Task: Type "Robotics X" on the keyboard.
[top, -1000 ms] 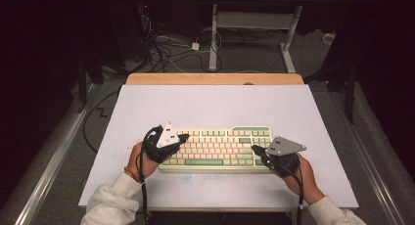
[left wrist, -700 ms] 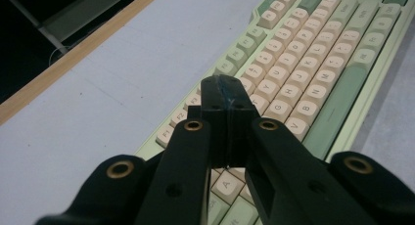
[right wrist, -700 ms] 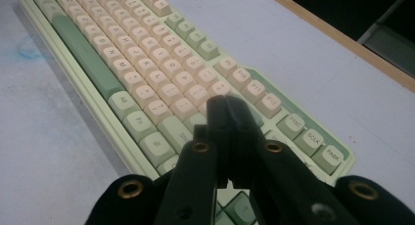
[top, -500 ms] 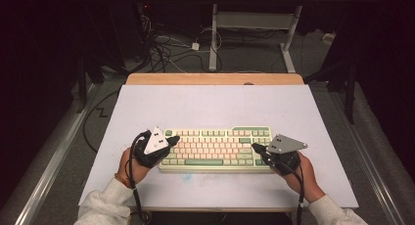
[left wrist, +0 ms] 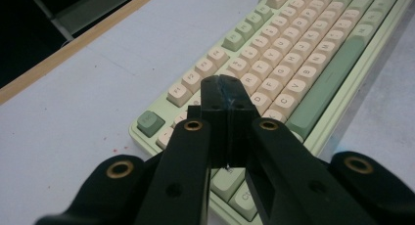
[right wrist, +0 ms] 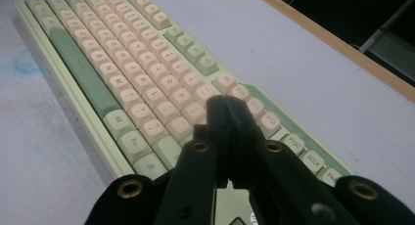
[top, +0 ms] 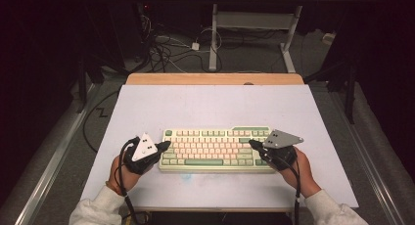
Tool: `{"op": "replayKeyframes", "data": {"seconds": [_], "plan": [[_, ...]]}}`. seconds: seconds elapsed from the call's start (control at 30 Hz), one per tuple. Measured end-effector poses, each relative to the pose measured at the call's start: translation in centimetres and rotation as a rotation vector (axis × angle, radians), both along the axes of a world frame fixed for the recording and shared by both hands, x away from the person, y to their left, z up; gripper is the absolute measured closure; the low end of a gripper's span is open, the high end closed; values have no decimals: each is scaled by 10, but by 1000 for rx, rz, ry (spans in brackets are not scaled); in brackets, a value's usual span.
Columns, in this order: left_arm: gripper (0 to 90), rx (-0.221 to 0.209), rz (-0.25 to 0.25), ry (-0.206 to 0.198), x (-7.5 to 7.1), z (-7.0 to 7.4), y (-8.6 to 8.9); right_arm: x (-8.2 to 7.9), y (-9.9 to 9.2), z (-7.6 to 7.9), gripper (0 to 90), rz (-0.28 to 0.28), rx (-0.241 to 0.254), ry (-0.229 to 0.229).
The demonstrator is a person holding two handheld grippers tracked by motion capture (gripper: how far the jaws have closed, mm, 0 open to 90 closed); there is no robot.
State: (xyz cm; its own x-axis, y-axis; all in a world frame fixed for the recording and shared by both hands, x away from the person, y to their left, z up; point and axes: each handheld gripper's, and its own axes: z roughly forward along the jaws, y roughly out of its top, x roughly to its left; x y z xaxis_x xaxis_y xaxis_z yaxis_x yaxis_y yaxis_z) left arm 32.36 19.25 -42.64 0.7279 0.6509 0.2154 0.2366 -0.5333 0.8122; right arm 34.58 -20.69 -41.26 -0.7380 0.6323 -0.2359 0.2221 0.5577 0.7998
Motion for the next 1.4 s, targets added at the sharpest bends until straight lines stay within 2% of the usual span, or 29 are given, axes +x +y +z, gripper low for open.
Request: {"op": "replayKeyframes", "data": {"seconds": [0.2, 0.57, 0.9, 1.23, 1.27, 1.4], "plan": [[878, -5, -1, -3, -5, -1, 3, 8, 4, 1, 900, 2, 5, 13], [877, 13, 0, 31, -8, -11, 4, 18, 20, 4, 900, 19, -2, 34], [878, 17, -11, 42, -8, -14, 3, 26, 40, -8, 900, 47, -50, 74], [877, 25, -21, 34, -5, -15, 3, 31, 56, -16, 900, 65, -73, 84], [877, 20, -22, 45, -6, -16, 2, 30, 57, -16, 900, 65, -72, 86], [877, 19, -25, 48, -5, -16, 2, 31, 59, -17, 900, 66, -70, 90]]}}
